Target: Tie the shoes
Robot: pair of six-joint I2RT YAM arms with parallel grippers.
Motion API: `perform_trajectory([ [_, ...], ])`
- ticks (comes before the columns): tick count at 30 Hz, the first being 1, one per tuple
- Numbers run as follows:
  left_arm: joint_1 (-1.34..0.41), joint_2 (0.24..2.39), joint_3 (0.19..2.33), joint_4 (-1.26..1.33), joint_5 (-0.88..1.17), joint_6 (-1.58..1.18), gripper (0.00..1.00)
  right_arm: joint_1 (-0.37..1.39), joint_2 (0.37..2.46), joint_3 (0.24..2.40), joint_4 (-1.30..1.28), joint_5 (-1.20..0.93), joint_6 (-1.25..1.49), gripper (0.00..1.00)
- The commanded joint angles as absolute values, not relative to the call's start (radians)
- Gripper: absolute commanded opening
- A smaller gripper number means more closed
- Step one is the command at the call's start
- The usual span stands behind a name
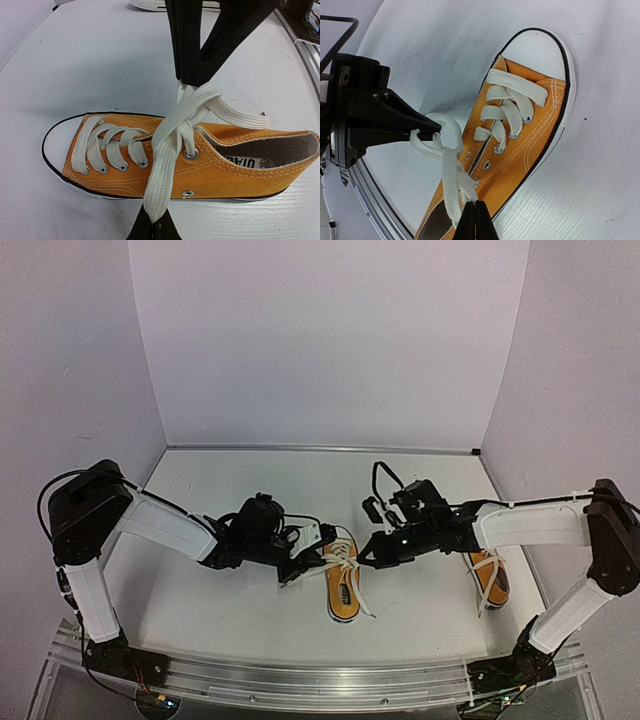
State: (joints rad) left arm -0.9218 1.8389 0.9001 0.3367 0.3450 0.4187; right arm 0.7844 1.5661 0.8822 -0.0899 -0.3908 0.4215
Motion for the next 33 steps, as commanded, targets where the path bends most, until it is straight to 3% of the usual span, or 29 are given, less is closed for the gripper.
perform_trajectory([
  [1,-0.918,1.798,0.896,0.329,0.335,0.422,0.00,0.774,1.507,0.857,-0.086,-0.345,0.430,0.00],
  [33,-0.901,1.756,0.822,0.277,0.181,0.390,0.00,0.703,1.446,0.735,-0.153,-0.248,0.434,0.00],
])
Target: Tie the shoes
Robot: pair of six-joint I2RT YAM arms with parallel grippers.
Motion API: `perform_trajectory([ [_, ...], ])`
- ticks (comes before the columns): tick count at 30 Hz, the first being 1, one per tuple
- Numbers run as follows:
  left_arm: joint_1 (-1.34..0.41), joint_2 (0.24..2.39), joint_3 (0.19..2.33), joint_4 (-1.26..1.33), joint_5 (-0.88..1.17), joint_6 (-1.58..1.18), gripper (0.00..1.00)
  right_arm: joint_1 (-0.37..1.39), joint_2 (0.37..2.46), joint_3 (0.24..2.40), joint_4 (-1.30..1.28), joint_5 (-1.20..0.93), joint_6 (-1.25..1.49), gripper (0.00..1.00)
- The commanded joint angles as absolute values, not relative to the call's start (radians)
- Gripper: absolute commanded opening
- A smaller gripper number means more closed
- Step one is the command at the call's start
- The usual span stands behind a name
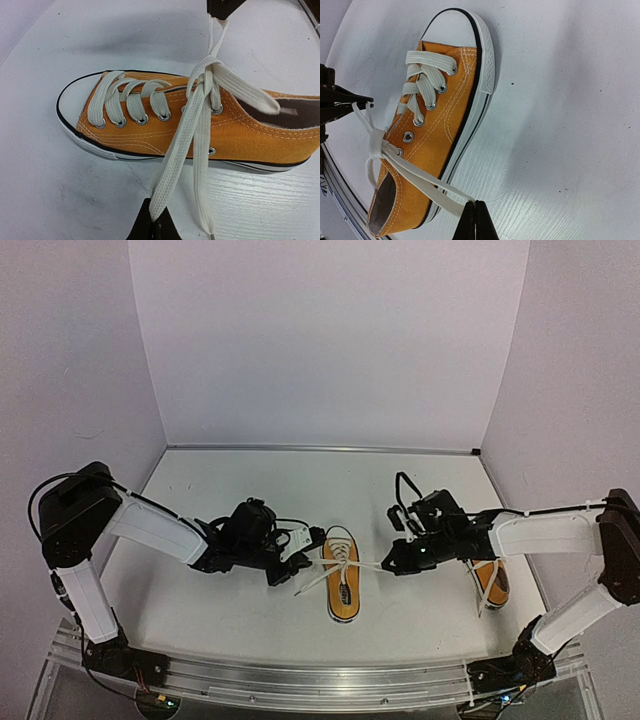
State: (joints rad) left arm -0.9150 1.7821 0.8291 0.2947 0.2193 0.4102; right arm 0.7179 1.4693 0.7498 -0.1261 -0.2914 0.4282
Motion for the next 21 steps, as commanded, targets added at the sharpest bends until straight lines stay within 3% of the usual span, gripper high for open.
perform_trajectory([
  [1,-0.900,1.758,0.822,0.275,0.181,0.390,0.00,0.701,1.446,0.733,-0.154,-0.246,0.435,0.00],
  [21,-0.876,1.812,0.860,0.253,0.184,0.370,0.00,0.680,1.473,0.728,-0.163,-0.275,0.417,0.00],
])
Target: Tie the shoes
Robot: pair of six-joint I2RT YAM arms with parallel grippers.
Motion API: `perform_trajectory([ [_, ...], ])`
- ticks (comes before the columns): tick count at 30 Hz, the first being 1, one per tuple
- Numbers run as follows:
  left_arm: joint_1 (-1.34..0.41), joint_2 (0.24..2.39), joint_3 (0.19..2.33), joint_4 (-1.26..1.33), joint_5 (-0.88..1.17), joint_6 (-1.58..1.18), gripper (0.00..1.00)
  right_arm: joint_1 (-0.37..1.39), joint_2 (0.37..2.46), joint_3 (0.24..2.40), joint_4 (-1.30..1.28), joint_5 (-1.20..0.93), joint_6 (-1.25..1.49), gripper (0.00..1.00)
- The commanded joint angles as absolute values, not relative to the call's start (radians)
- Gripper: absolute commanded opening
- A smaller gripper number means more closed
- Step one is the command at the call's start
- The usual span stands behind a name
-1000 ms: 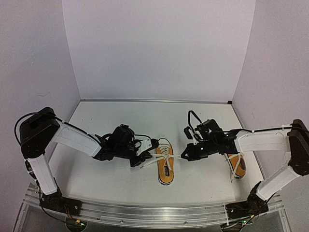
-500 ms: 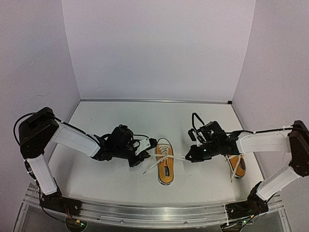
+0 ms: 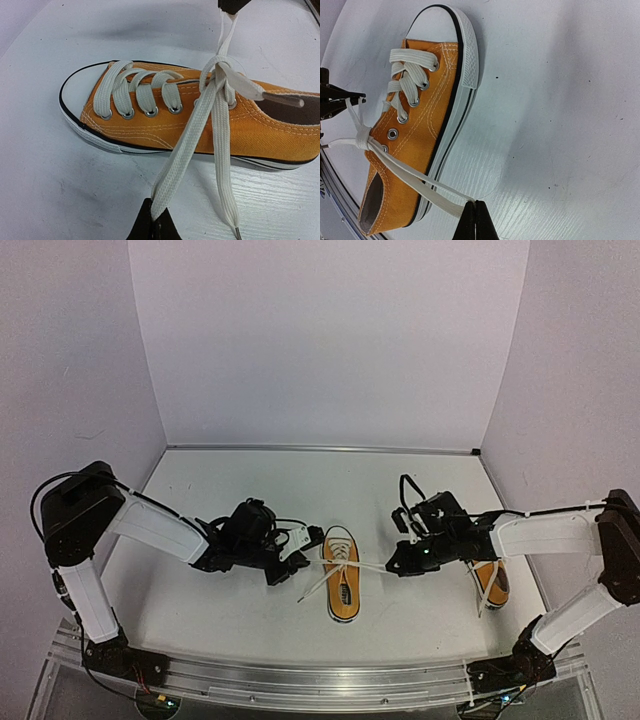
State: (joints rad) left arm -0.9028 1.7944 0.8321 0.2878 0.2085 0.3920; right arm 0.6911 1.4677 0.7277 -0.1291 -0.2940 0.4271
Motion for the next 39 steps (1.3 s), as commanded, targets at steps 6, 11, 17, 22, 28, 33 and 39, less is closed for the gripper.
perform_trajectory([
  [6,-0.870,1.823,0.872,0.237,0.181,0.367,0.00,0.680,1.472,0.720,-0.161,-0.275,0.418,0.00],
  [11,-0.870,1.821,0.894,0.228,0.227,0.366,0.00,0.680,1.503,0.742,-0.143,-0.369,0.400,0.00],
  [17,-0.871,1.764,0.889,0.240,0.286,0.332,0.29,0.680,1.510,0.781,-0.139,-0.430,0.394,0.20],
  [22,-0.873,1.667,0.830,0.244,0.284,0.283,0.44,0.680,1.478,0.806,-0.143,-0.432,0.403,0.42],
  [28,-0.914,1.591,0.745,0.201,0.275,0.248,0.46,0.680,1.447,0.820,-0.152,-0.424,0.398,0.44],
  [33,-0.973,1.628,0.734,0.194,0.280,0.221,0.46,0.680,1.453,0.828,-0.150,-0.428,0.391,0.44],
  [39,-1.000,1.710,0.756,0.226,0.270,0.192,0.45,0.680,1.456,0.842,-0.152,-0.424,0.386,0.44],
])
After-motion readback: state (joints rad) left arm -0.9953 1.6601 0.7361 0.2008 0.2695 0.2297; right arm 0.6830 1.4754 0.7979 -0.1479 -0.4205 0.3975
